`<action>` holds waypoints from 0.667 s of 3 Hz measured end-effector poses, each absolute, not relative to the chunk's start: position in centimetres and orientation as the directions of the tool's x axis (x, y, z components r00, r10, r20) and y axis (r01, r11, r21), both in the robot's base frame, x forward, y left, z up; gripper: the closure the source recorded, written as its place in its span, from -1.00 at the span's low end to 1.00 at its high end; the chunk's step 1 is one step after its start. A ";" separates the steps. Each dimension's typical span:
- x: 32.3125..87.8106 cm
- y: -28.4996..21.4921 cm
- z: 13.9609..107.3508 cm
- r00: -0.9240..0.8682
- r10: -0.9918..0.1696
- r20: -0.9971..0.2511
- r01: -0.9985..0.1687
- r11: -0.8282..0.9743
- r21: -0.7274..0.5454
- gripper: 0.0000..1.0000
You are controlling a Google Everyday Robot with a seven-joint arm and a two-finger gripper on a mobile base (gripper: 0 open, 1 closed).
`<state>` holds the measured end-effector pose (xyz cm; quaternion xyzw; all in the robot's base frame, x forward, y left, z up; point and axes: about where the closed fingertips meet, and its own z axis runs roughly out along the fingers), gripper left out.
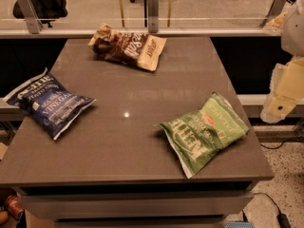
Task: Move brown chip bag near green jalapeno chip bag
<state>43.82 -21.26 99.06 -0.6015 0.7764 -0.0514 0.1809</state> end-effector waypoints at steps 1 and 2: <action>43.8 -21.3 99.1 -0.211 -0.953 -0.219 -0.915 0.271 -0.298 -1.00; 44.7 -21.9 99.9 -0.232 -0.944 -0.236 -0.899 0.301 -0.320 -1.00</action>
Offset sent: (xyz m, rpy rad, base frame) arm 0.0228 -0.0181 0.0138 0.0278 -0.0486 -0.0693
